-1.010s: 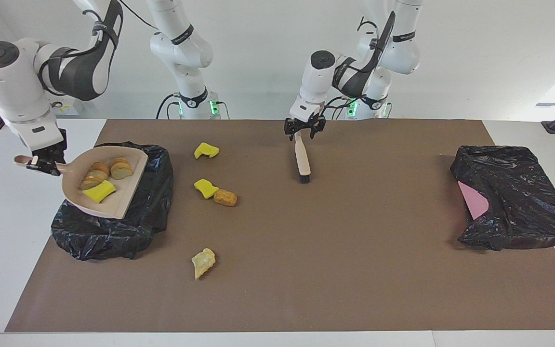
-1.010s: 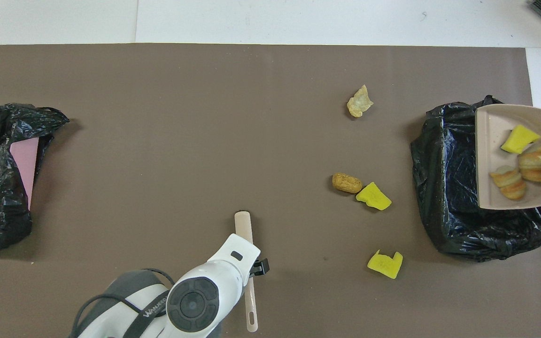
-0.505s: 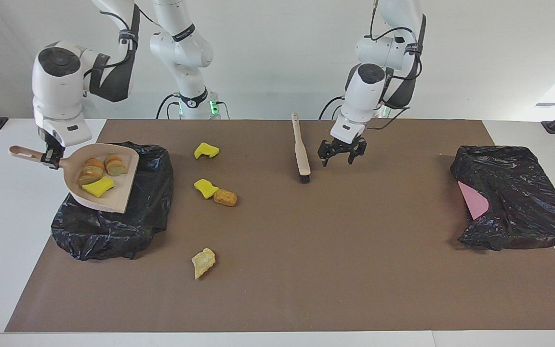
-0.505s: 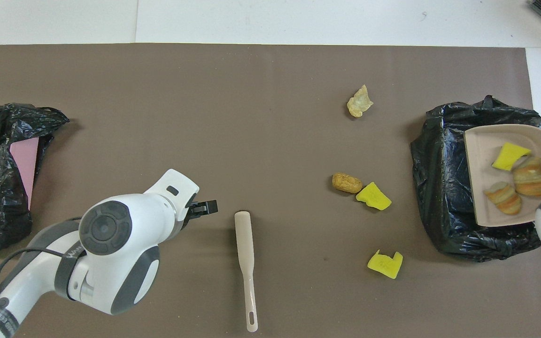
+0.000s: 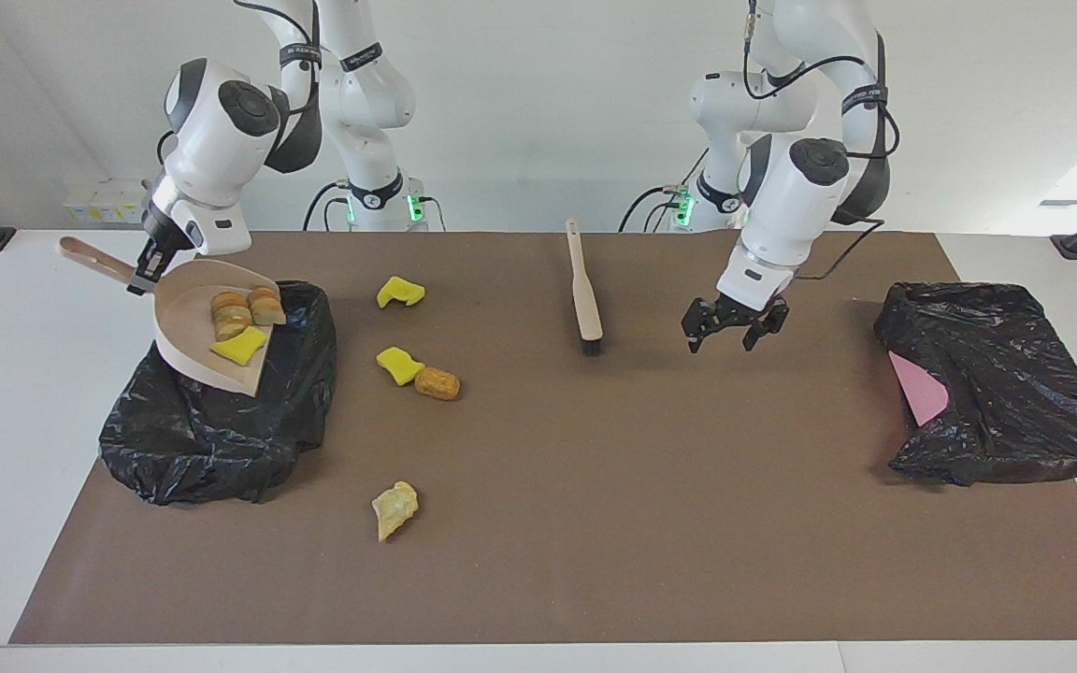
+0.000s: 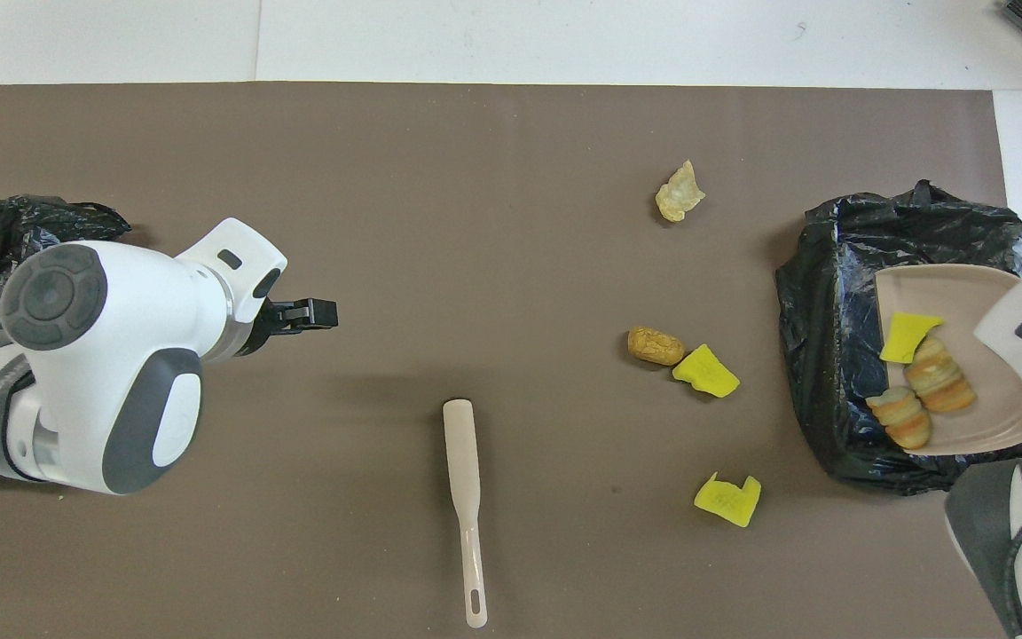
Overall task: Sweep and dump trash in bin
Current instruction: 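Tip the dustpan into the bag with the right gripper while the left gripper withdraws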
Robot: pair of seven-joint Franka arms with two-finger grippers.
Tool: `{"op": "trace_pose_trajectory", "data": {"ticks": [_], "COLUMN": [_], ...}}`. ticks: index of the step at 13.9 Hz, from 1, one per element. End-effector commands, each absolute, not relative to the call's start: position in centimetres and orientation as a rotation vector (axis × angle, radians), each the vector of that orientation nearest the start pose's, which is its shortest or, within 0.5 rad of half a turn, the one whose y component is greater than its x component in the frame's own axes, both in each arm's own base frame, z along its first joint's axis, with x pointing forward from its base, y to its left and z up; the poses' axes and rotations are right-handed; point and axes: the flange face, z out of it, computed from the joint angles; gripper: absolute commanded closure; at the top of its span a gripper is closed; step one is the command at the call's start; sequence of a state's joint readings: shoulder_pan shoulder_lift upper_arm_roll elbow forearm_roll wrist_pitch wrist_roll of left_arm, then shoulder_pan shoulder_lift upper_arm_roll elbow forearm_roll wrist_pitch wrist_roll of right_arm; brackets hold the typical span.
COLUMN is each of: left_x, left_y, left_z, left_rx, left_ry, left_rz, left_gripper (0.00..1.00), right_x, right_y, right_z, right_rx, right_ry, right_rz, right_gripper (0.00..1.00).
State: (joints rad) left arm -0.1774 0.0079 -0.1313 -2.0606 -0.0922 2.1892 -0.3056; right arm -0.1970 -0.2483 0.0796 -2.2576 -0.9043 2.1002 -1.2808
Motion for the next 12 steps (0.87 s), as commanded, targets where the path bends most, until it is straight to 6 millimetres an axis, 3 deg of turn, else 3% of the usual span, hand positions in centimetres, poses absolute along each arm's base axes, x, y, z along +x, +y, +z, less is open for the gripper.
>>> {"op": "trace_pose_trajectory", "data": {"ticks": [1, 3, 6, 8, 12], "left_x": [54.9, 55.4, 56.2, 56.7, 58.3], "left_y": [-17.2, -17.1, -16.2, -16.5, -16.5], "left_z": [47.3, 50.1, 52.7, 53.7, 56.5], "left_rx": [-3.236, -3.24, -3.243, -3.247, -3.241], "left_ry": [-0.034, -0.034, -0.058, -0.051, -0.042], "left_rz": [-0.117, -0.131, -0.166, -0.199, -0.183], "left_gripper": [0.0, 0.0, 0.0, 0.0, 0.0], "right_x": [47.1, 47.1, 47.1, 47.3, 48.9], "right_y": [-9.0, -8.1, -7.6, -6.7, -6.9], "right_z": [49.3, 49.8, 50.8, 52.1, 56.1], "right_rx": [1.614, 1.591, 1.543, 1.49, 1.464], "right_ry": [1.675, 1.662, 1.622, 1.577, 1.56], "right_rz": [-0.67, -0.734, -0.817, -0.893, -0.871], "right_gripper": [1.0, 1.0, 1.0, 1.0, 1.0]}}
